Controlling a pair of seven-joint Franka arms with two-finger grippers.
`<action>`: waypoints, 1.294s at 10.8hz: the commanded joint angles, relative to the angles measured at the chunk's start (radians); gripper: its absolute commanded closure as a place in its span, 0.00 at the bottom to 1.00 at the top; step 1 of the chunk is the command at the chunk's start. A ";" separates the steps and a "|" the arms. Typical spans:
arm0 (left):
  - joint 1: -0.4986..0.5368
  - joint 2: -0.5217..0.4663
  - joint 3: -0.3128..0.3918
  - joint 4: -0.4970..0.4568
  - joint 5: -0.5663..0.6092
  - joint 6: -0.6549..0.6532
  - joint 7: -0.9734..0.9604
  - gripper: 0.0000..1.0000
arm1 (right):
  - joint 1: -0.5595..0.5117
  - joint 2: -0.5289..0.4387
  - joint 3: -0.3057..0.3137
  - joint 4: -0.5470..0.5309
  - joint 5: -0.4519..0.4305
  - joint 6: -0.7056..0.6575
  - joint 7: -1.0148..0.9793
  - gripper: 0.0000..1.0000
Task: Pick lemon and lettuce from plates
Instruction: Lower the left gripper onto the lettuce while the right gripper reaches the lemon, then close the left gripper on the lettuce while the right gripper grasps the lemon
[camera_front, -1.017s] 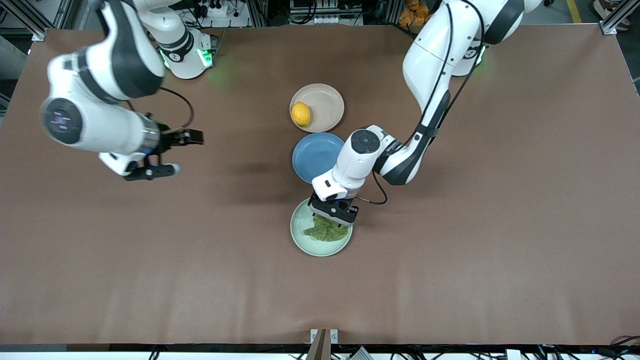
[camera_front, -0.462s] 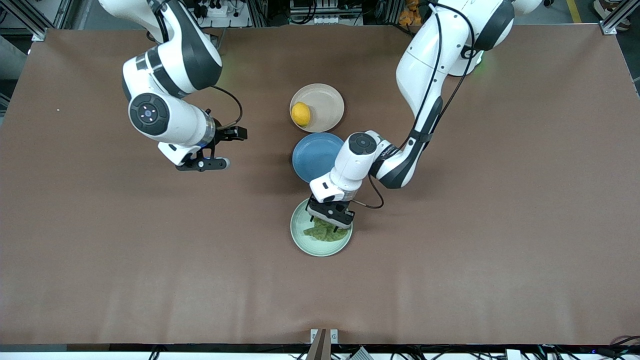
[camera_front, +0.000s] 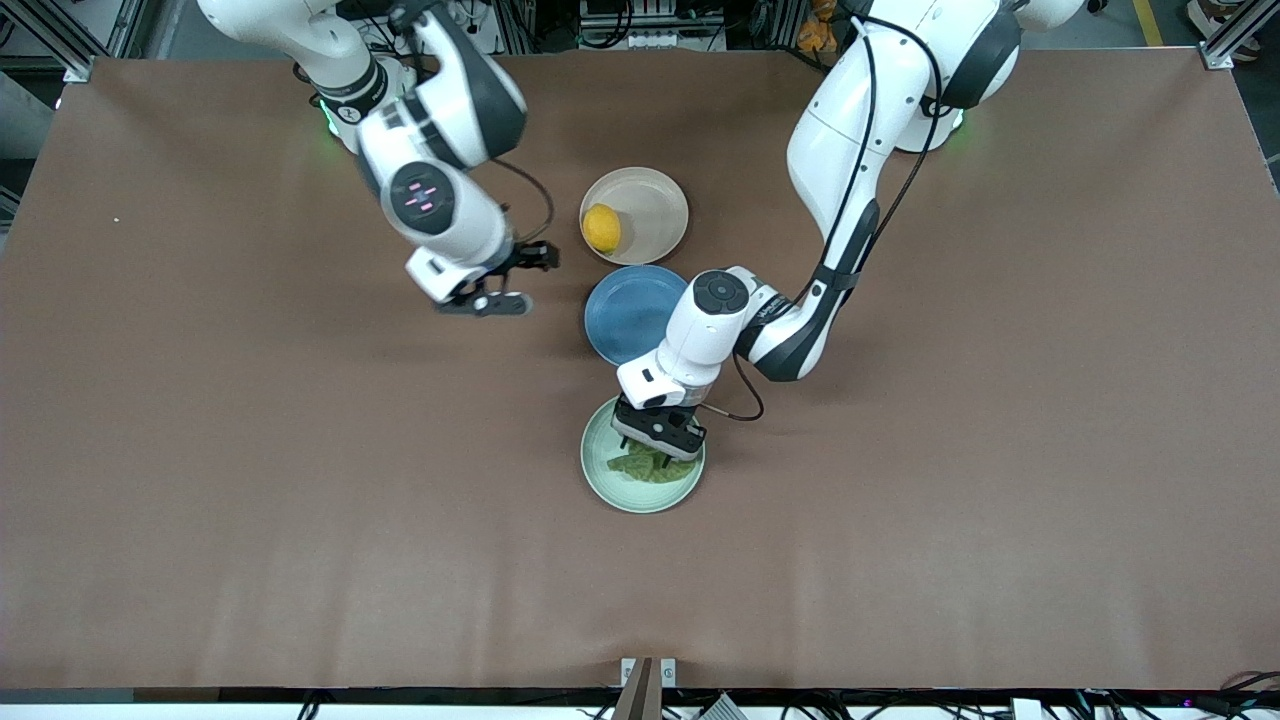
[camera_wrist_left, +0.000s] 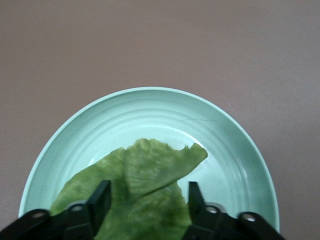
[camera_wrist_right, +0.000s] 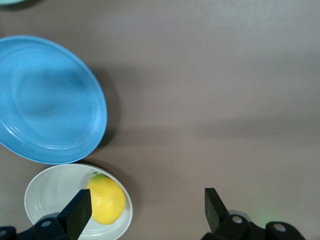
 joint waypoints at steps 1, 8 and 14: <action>-0.027 0.026 0.027 0.038 0.022 0.010 -0.040 0.51 | 0.087 0.007 -0.008 -0.058 0.015 0.080 0.058 0.00; -0.030 0.000 0.039 0.027 0.025 0.001 -0.062 1.00 | 0.361 0.088 -0.010 -0.193 0.014 0.427 0.323 0.00; 0.033 -0.112 0.038 0.012 0.026 -0.111 -0.059 1.00 | 0.412 0.185 -0.013 -0.203 0.001 0.490 0.353 0.00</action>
